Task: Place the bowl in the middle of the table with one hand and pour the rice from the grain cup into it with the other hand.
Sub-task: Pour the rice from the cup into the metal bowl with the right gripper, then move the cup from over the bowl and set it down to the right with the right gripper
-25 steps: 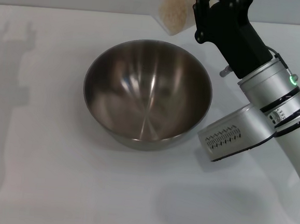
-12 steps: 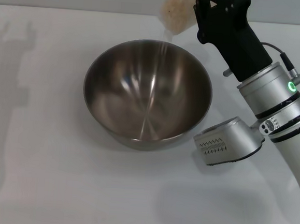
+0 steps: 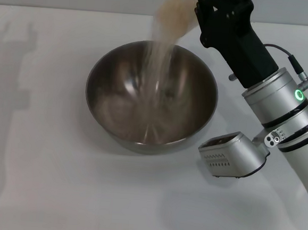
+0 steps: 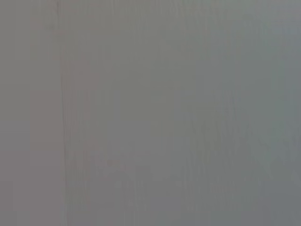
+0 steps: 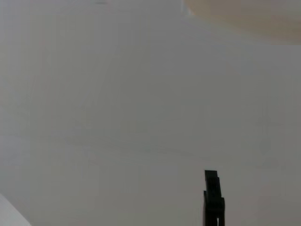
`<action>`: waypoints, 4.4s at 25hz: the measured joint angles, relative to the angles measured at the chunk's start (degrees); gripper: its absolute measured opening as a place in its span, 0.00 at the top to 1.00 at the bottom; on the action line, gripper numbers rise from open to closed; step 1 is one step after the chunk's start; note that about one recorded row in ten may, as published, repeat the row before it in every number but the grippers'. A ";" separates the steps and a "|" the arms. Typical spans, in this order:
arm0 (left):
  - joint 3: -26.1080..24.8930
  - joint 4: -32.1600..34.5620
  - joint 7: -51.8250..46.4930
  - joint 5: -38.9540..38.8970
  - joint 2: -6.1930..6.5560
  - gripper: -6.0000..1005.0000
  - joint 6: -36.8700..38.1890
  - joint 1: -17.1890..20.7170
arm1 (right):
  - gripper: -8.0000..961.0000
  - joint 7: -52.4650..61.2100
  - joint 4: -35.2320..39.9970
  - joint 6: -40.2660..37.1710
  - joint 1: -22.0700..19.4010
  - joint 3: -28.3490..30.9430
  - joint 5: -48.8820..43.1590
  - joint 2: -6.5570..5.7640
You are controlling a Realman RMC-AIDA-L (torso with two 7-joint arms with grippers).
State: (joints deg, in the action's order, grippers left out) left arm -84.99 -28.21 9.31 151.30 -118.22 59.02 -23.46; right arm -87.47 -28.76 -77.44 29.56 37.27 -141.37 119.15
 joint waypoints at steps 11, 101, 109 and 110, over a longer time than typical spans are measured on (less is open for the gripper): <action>0.00 0.00 0.00 -0.05 0.00 0.43 0.69 0.03 | 0.99 -2.26 1.95 -0.03 -0.65 0.43 -2.29 -0.14; -0.70 -0.66 -0.09 0.16 0.00 0.43 0.88 -1.79 | 0.99 44.96 -14.84 9.05 -8.43 2.64 34.07 0.68; -0.70 -0.70 -0.09 0.31 0.00 0.43 0.89 -2.04 | 0.99 50.83 -14.83 9.76 -8.77 2.50 40.07 0.74; -0.70 -0.70 -0.09 0.31 0.01 0.43 0.90 -2.04 | 0.99 51.32 -14.61 10.08 -8.72 2.38 40.18 0.74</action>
State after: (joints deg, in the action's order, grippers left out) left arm -85.70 -28.92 9.23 151.62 -118.21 59.92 -25.51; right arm -36.15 -43.37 -67.36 20.84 39.65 -101.20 119.89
